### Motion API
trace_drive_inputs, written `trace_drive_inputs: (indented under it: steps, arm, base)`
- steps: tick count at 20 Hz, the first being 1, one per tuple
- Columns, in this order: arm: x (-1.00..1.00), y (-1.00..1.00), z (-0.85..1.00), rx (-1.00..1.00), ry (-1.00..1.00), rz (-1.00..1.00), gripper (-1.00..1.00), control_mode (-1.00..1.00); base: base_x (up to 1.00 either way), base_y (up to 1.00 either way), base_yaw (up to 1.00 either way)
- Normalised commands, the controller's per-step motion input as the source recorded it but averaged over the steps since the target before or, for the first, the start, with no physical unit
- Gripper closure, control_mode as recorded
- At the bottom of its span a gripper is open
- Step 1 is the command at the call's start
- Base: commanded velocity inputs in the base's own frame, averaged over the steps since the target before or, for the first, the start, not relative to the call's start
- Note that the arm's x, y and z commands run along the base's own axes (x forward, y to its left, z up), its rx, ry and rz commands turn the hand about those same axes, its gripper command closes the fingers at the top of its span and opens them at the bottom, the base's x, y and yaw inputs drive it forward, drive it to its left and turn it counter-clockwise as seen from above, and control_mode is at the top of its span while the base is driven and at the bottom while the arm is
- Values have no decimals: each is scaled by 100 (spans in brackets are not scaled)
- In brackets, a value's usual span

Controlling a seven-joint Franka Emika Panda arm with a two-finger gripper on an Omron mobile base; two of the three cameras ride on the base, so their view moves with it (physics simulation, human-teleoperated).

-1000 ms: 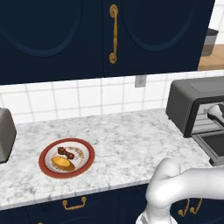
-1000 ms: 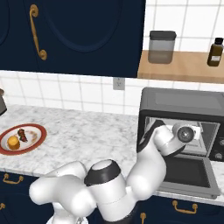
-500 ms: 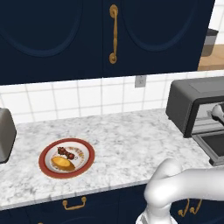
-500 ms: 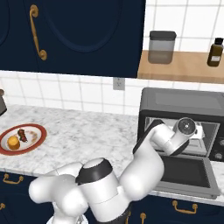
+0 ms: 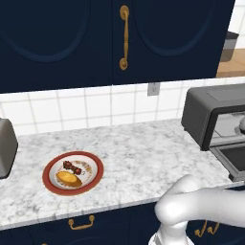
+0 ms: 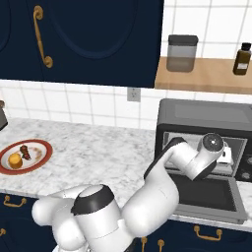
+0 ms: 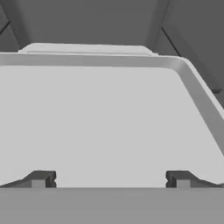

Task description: Pick up the kebab skewer and baguette bread, and place them inside the toaster oven. Close the toaster oven door and start by setting the timer.

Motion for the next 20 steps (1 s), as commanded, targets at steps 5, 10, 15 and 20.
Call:
trace_drive_inputs:
  steps: [5, 10, 15, 20]
  arm:
    - [-72, -1, -86, -6, 17, 0, -100, -100]
    - [-68, 0, -71, -4, 16, 0, -100, -100]
    - [-68, -12, -12, 0, 3, 0, -100, -100]
    - [-79, -7, 19, 0, -13, 0, -100, -100]
  base:
    - [0, 0, 0]
    - [0, 0, 0]
    - [0, 0, 0]
    - [0, 0, 0]
